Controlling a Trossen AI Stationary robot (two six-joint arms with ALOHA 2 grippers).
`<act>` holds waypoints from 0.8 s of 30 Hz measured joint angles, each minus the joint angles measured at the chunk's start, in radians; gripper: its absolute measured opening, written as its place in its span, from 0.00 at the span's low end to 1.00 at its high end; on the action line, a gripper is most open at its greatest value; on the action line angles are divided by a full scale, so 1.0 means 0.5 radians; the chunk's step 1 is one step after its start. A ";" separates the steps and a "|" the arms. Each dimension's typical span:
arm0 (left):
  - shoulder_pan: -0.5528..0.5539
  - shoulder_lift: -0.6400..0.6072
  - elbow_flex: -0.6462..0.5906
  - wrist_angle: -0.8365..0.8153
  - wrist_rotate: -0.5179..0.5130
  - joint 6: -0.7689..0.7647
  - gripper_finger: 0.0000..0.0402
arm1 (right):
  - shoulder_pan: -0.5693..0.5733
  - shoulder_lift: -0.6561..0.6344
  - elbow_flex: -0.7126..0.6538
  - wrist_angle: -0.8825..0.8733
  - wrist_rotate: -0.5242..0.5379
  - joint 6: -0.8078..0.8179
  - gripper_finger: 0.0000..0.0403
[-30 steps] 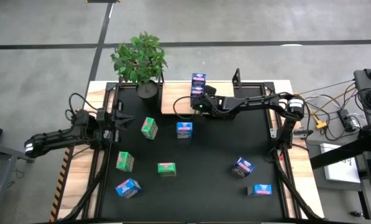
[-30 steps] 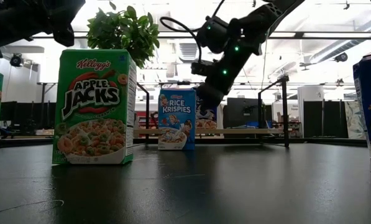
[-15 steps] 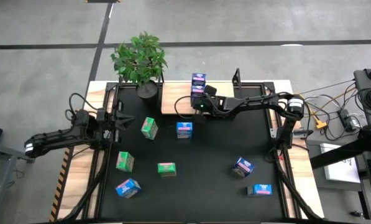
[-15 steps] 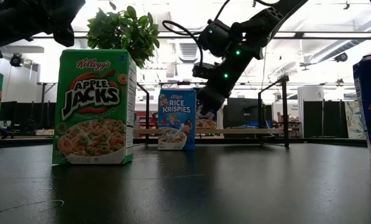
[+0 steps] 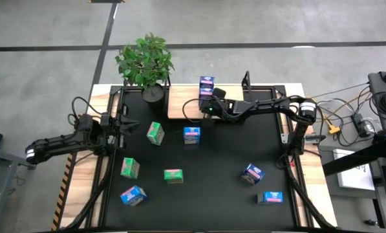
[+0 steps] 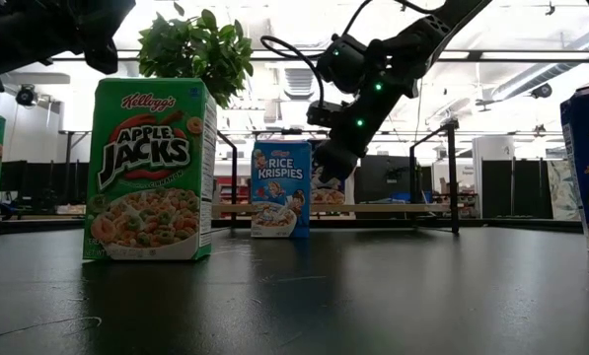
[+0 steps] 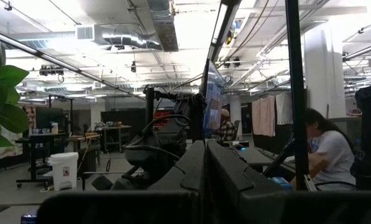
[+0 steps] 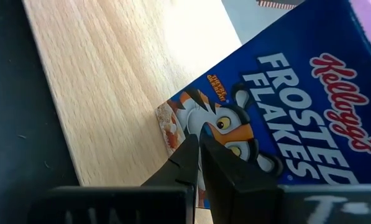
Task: Stack cereal on shelf
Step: Put the top blue cereal box aligned with the blue cereal box on the shelf, then put the top green cereal box on the shelf
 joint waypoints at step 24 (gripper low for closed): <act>-0.002 0.004 -0.001 0.053 0.002 -0.280 0.00 | 0.337 -0.483 0.000 -0.071 -0.002 0.053 0.03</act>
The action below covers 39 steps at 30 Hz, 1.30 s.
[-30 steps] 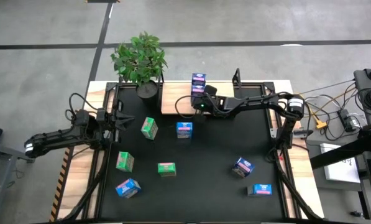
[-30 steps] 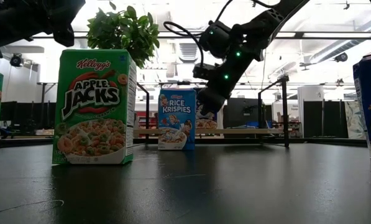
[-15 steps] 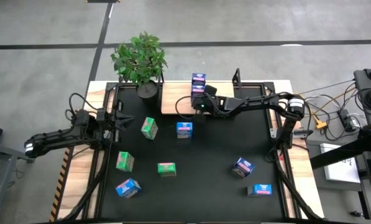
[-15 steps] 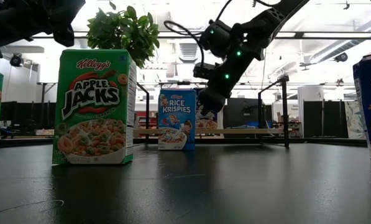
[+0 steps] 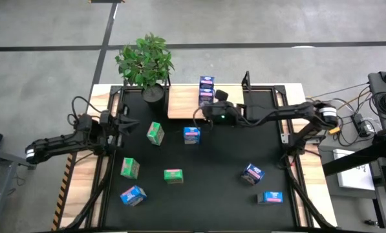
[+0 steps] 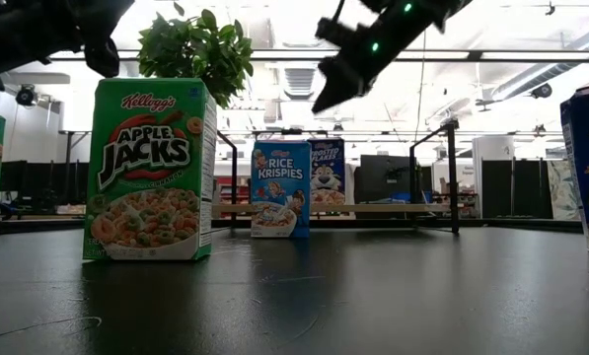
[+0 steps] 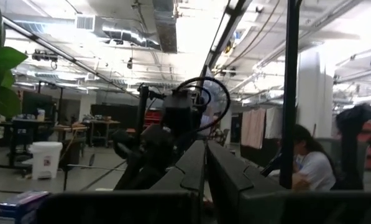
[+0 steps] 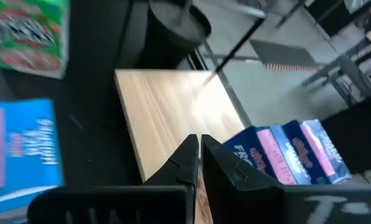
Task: Stack cereal on shelf
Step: Put the top green cereal box on the shelf
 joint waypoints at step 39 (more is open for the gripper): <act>-0.239 1.618 1.882 -3.153 -0.205 -1.083 0.00 | 0.225 -0.910 -0.983 0.950 -0.074 -0.385 0.03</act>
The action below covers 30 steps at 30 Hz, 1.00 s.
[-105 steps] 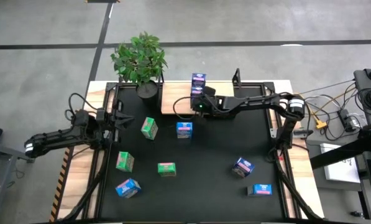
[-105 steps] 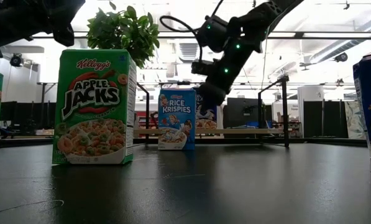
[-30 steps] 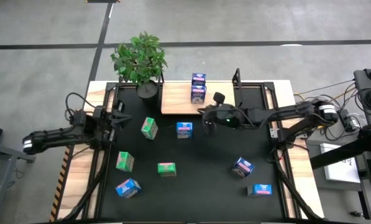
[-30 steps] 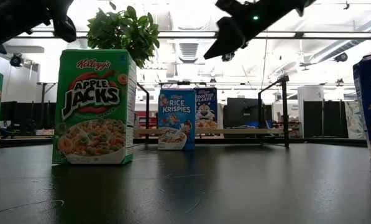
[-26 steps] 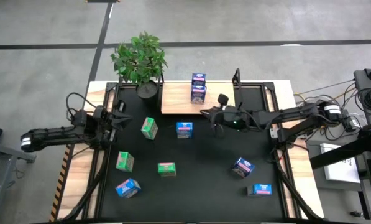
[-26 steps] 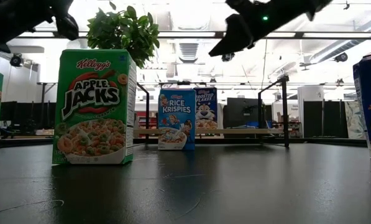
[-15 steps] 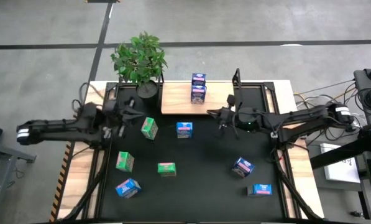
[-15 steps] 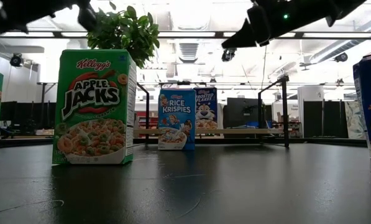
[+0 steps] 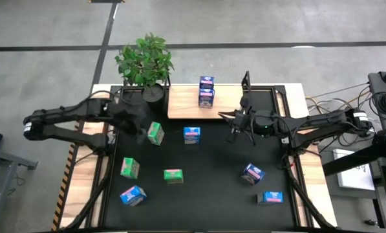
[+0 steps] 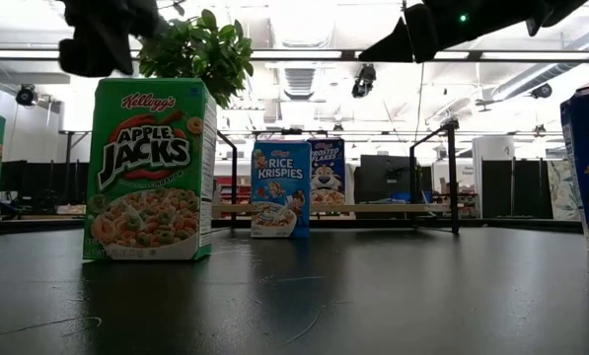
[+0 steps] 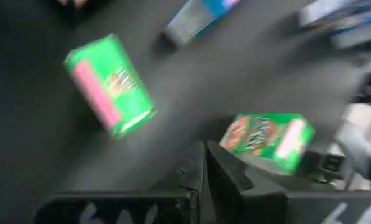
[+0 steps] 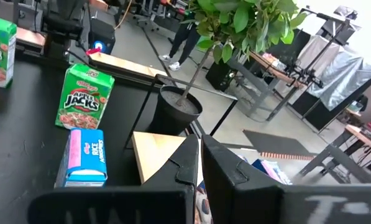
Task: Stack cereal on shelf
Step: Put the top green cereal box on the shelf
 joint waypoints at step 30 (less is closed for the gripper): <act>-0.002 0.482 -0.001 0.057 -0.590 -0.250 0.75 | 0.000 -0.013 0.000 -0.030 0.006 -0.059 0.03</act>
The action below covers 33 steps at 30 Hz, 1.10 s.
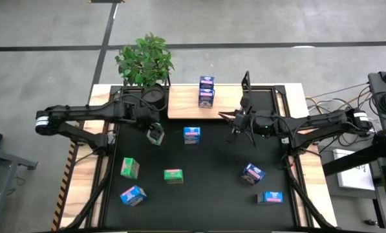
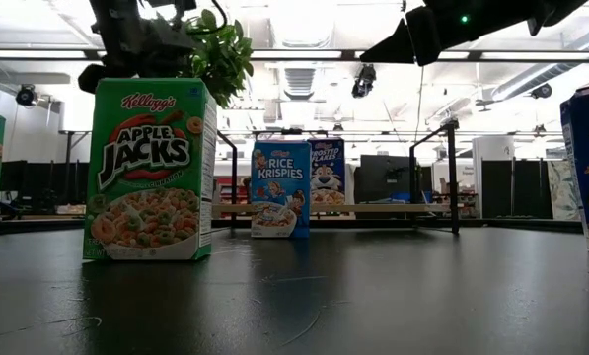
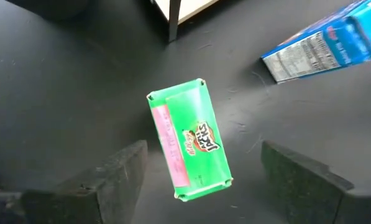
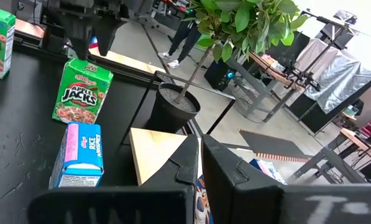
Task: Stack cereal on shelf
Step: Put the top green cereal box on the shelf
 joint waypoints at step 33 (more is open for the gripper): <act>-0.132 0.202 -0.131 0.085 -0.134 -0.013 0.41 | -0.001 0.000 0.000 -0.003 0.001 -0.005 0.03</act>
